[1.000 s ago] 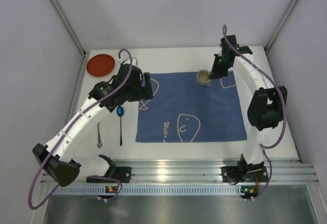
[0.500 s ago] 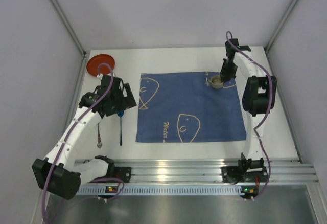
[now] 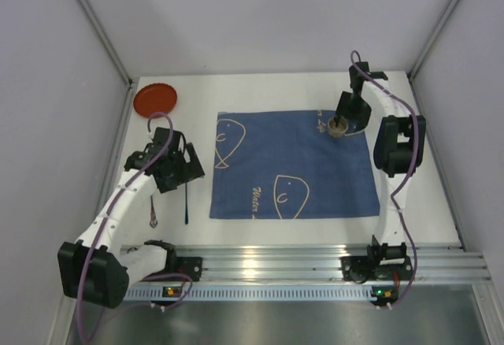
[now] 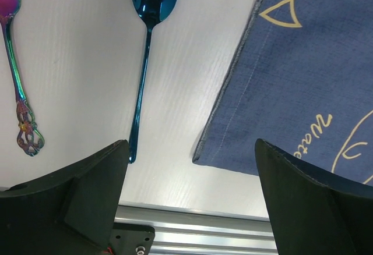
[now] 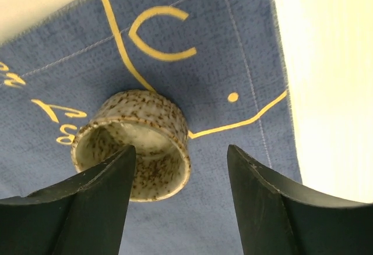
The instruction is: Set the dinner table for one person
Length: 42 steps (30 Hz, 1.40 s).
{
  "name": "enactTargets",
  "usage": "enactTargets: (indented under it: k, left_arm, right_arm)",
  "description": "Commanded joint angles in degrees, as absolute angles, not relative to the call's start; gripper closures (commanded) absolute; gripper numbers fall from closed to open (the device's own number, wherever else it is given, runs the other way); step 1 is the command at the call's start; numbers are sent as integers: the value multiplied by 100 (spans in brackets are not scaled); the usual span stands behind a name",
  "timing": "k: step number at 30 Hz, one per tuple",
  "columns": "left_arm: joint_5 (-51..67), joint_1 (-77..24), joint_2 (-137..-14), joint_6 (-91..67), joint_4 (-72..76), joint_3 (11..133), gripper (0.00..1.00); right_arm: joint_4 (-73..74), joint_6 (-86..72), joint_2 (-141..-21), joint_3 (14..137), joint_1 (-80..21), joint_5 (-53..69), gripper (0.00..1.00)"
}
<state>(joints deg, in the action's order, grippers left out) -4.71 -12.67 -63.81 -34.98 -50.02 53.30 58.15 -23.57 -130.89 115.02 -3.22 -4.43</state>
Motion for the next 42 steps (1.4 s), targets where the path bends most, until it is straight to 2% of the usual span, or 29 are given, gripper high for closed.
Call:
enactTargets:
  k: [1,6,11,17,19,30,37,42]
  left_arm:
    - [-431,-1152,-6468,-3261,-4580,5098,6]
    - [-273,-976,-6916,-3085,-4123,4966,8]
    - [-176,-800,-8005,-2857,-3709,5106,15]
    - [255,-484,-8789,-2628,-3516,5195,29]
    - [334,-413,-8850,-2549,-3507,5194,37]
    - [238,-44,-9193,-1952,-3489,5282,54]
    - [149,132,-9553,-1872,-3445,5309,77]
    - [123,141,-9773,-1846,-3454,5344,87]
  right_arm:
    - [5827,-2364,-12404,11225,-404,-176,35]
    - [5696,-2390,-11436,10373,-948,-176,35]
    - [5651,-2540,-10583,9572,-1494,113,36]
    - [5642,-2549,-9915,8808,-1643,158,36]
    - [5642,-2479,-9678,8588,-1635,97,36]
    - [5651,-2487,-8597,7454,-1644,88,38]
    - [5801,-2479,-8288,7374,-1635,26,39]
    - [5889,-2531,-8139,7365,-1644,26,39]
